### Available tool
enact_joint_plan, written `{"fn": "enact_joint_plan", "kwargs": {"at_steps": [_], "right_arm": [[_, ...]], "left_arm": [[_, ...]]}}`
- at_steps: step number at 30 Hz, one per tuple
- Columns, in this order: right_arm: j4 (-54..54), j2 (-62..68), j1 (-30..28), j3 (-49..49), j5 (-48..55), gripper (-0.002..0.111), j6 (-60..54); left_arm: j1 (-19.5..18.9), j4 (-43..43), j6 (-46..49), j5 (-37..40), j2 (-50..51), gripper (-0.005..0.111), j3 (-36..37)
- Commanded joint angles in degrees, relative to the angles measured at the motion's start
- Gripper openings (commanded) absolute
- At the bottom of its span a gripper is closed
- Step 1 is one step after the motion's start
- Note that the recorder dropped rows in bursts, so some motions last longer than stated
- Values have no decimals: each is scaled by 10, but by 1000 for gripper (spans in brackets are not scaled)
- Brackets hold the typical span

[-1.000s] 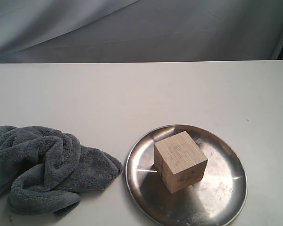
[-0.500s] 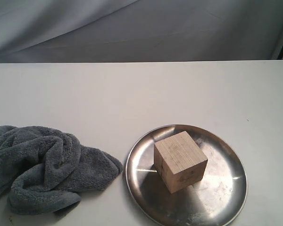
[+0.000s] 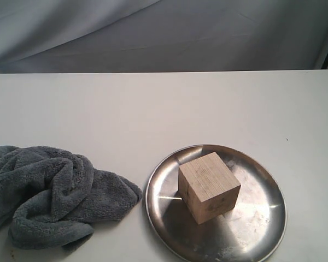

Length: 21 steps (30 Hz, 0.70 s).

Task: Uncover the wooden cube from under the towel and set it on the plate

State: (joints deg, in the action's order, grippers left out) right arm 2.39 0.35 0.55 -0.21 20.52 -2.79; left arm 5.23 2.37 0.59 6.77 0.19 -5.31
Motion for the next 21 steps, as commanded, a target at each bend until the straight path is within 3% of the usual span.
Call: {"fn": "enact_joint_plan", "kwargs": {"at_steps": [1,13,21], "right_arm": [[-3,-3,1,2,-5,0,-2],[-3,-3,1,2,-5,0,-2],[-3,-3,1,2,-5,0,-2]], "left_arm": [[-2,-1,-6,6,-2,0,32],[-2,-15,-20,25,-2,0,53],[-2,-17,-20,86,-2,0,53]]}}
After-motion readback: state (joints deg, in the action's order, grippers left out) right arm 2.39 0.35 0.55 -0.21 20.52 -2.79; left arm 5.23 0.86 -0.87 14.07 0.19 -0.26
